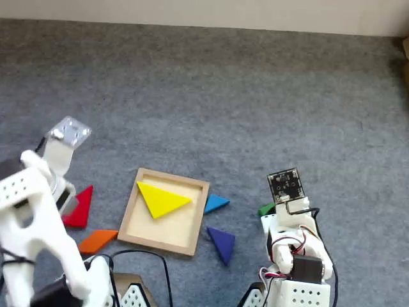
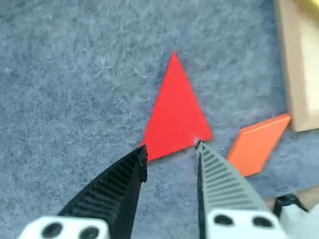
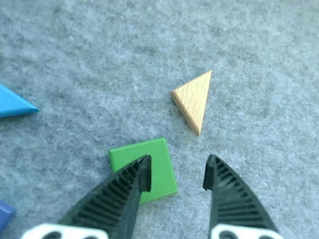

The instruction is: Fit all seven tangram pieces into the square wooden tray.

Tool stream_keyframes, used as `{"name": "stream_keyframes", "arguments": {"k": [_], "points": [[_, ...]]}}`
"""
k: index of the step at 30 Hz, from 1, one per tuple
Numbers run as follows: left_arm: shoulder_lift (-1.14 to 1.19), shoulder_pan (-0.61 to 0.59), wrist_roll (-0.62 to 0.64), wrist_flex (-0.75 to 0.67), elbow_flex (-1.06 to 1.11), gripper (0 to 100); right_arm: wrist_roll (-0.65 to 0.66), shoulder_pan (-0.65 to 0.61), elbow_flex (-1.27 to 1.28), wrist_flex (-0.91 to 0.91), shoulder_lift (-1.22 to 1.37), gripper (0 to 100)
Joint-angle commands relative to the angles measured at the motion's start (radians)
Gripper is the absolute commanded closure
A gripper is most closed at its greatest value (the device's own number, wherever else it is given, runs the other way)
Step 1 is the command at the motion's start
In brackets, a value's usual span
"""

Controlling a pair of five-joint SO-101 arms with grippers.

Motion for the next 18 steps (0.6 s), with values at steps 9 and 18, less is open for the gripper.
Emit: {"name": "stream_keyframes", "arguments": {"k": [9, 18], "points": [[-0.087, -0.047, -0.172, -0.551, 0.430, 79, 0.014, 0.013, 0.093, 0.002, -0.015, 81.8], [-0.084, -0.044, -0.180, -0.552, 0.444, 74, 0.014, 0.013, 0.093, 0.002, -0.015, 81.8]]}}
